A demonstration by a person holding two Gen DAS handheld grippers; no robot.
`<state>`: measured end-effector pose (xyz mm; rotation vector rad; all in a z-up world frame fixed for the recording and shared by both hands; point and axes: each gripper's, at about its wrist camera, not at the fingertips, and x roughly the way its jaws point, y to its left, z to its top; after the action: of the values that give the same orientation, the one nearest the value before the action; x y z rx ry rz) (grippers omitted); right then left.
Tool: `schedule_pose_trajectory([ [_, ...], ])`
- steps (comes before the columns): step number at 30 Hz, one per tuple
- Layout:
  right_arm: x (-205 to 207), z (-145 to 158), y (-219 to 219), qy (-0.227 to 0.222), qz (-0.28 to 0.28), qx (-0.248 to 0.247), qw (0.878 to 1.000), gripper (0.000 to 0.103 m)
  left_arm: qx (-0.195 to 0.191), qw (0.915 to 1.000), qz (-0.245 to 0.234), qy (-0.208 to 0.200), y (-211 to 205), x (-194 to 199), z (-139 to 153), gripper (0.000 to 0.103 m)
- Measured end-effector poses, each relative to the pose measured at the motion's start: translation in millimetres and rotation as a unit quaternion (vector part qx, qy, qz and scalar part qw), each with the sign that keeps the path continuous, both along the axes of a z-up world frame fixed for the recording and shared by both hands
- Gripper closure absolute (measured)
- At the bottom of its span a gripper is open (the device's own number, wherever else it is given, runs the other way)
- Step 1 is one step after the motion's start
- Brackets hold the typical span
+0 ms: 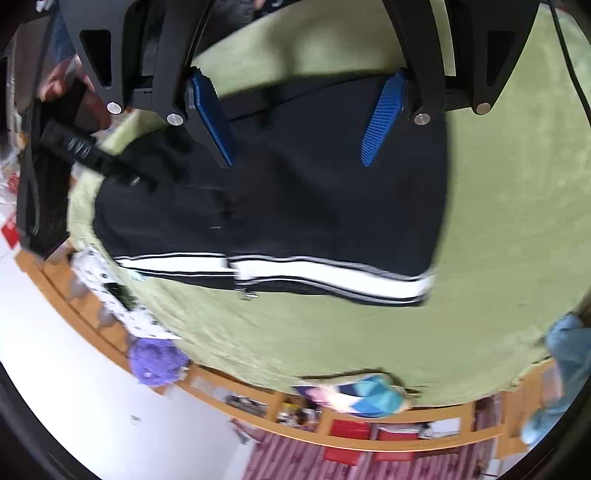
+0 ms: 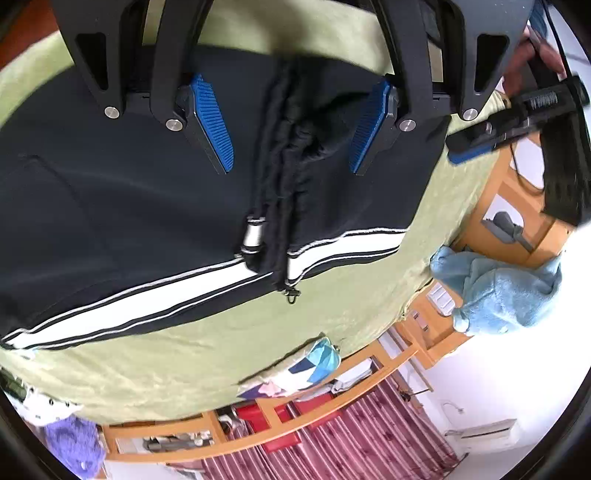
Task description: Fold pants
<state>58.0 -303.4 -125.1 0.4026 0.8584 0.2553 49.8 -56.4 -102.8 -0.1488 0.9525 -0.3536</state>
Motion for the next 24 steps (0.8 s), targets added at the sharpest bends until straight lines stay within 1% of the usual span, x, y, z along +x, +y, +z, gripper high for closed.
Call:
schedule_pose_trajectory([
  [1,4.6,-1.9,4.3,0.003,-0.002,0.002,1.0,0.038,0.014,0.9998,0.015,0.001,9.0,0.1,-2.8,0.034],
  [2,9.9,-5.7,11.1,0.009,-0.001,0.0,1.0,0.038,0.019,0.9996,0.022,0.001,15.8,0.6,-5.0,0.034],
  [5,23.5,-24.8,37.5,0.044,0.016,-0.028,0.999,0.038,0.022,0.9988,0.043,0.006,34.0,2.4,-10.0,0.034],
  [7,30.7,-37.8,54.1,0.061,0.017,-0.07,0.996,0.036,0.02,0.9984,0.052,0.006,45.5,3.6,-11.9,0.034],
  [10,33.5,-45.0,71.4,0.058,0.019,-0.118,0.991,0.031,0.024,0.9978,0.062,0.001,53.3,6.8,-12.5,0.034],
  [11,33.7,-44.8,74.6,0.056,0.02,-0.13,0.99,0.041,0.025,0.9976,0.064,-0.001,55.3,7.4,-12.1,0.034],
  [12,33.2,-43.6,76.1,0.052,0.018,-0.14,0.989,0.056,0.026,0.9975,0.066,-0.003,55.2,7.2,-11.0,0.034],
  [13,33.3,-42.1,75.3,0.051,0.018,-0.15,0.987,0.077,0.026,0.9974,0.066,-0.005,55.5,7.7,-10.9,0.034],
  [15,33.7,-38.1,70.5,0.05,0.029,-0.143,0.988,0.08,0.024,0.9975,0.066,-0.006,54.7,8.4,-10.0,0.034],
  [17,29.5,-28.3,60.8,0.037,0.025,-0.132,0.99,0.082,0.029,0.9973,0.067,-0.008,51.2,7.8,-8.1,0.034],
  [21,19.3,-2.8,45.4,-0.002,0.007,-0.115,0.993,0.084,0.059,0.9948,0.082,-0.014,47.1,8.9,-6.7,0.034],
  [23,20.9,-3.8,42.9,0.005,0.004,-0.114,0.993,0.083,0.063,0.9928,0.101,-0.016,51.5,12.3,-7.8,0.034],
  [24,22.6,-8.9,43.5,0.018,0.009,-0.113,0.993,0.082,0.061,0.9921,0.107,-0.02,53.7,13.8,-7.7,0.034],
])
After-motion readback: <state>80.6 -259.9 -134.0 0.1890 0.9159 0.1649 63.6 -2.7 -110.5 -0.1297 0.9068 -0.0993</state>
